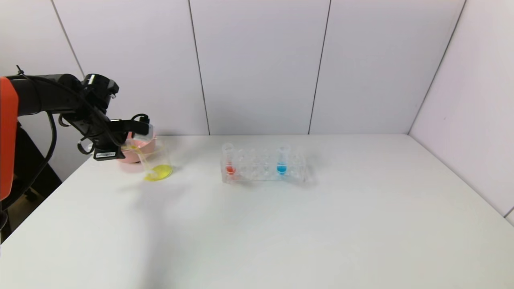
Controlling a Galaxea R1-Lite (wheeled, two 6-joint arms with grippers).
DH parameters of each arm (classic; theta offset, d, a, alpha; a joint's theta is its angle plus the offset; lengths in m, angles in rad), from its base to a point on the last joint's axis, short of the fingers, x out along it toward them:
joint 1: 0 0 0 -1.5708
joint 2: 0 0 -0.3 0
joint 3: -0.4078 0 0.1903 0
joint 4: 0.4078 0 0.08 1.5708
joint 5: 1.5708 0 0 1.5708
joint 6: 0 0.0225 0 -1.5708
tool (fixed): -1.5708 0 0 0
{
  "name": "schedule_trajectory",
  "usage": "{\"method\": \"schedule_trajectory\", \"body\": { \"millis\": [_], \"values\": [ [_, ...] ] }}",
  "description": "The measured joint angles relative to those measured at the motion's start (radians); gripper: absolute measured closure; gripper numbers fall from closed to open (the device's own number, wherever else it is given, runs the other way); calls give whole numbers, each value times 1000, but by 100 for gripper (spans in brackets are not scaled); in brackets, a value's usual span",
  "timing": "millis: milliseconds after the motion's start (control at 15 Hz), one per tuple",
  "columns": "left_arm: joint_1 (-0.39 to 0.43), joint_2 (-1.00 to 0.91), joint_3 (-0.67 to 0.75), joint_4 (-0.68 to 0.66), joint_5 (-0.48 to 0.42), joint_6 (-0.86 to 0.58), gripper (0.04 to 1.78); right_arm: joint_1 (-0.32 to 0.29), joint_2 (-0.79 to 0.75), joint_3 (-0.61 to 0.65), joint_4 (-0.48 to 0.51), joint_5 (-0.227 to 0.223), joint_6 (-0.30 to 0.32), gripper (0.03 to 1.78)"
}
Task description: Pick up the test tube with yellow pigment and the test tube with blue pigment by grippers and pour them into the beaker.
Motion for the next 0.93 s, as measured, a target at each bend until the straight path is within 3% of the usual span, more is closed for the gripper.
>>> {"method": "schedule_trajectory", "body": {
  "millis": [933],
  "values": [
    [-14, -4, 0, 0, 39, 0, 127, 0, 0, 0, 0, 0, 0, 10]
  ]
}}
